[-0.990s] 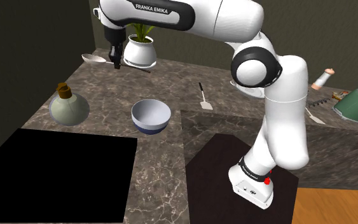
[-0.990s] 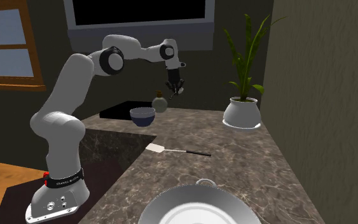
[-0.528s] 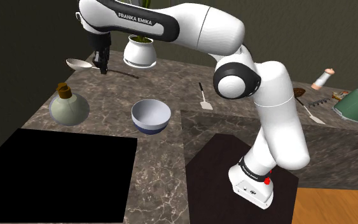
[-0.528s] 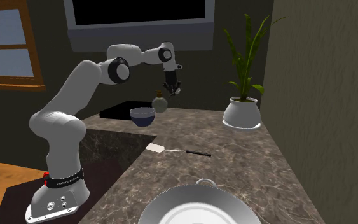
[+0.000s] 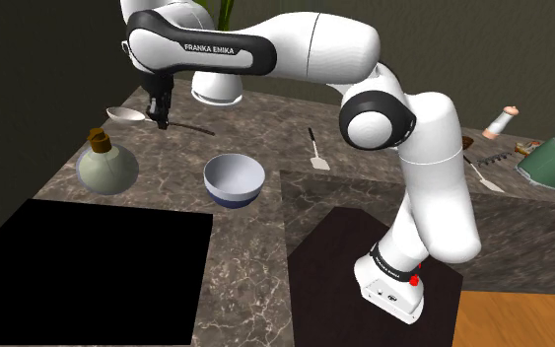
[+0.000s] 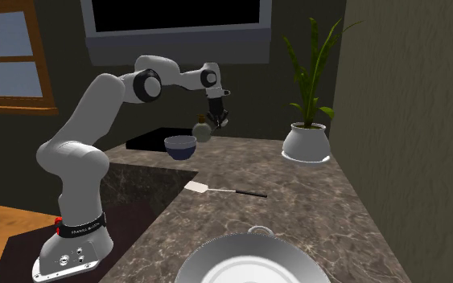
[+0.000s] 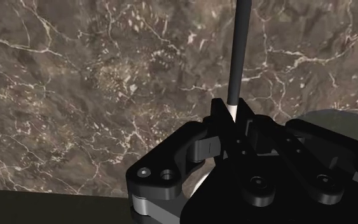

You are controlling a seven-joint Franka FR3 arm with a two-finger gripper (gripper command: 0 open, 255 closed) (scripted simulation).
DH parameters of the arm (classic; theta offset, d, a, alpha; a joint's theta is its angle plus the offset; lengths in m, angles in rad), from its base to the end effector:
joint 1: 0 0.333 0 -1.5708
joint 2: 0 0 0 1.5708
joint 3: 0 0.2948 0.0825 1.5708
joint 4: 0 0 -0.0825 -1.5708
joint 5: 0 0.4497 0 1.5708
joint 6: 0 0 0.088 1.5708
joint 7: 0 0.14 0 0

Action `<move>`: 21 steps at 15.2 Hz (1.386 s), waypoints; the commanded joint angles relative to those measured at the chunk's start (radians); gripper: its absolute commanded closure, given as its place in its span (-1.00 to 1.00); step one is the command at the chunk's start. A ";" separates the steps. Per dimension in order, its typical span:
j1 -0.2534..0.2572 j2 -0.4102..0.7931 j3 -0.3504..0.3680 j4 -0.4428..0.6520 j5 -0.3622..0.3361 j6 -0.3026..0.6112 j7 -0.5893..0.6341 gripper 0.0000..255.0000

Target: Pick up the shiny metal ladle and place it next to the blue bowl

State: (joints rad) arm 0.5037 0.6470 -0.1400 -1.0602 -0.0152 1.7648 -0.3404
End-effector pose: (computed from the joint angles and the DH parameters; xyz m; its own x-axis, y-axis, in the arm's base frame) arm 0.7338 0.3080 0.4080 0.7391 0.6731 0.0252 0.6668 -0.7365 0.1141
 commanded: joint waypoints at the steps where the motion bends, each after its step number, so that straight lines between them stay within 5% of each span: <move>1: -0.001 0.004 0.000 -0.019 0.000 0.024 0.000 1.00; 21: 0.005 0.024 0.002 -0.206 -0.001 0.230 0.013 1.00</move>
State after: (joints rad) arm 0.5089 0.6709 -0.1376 -1.2657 -0.0158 1.9936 -0.3276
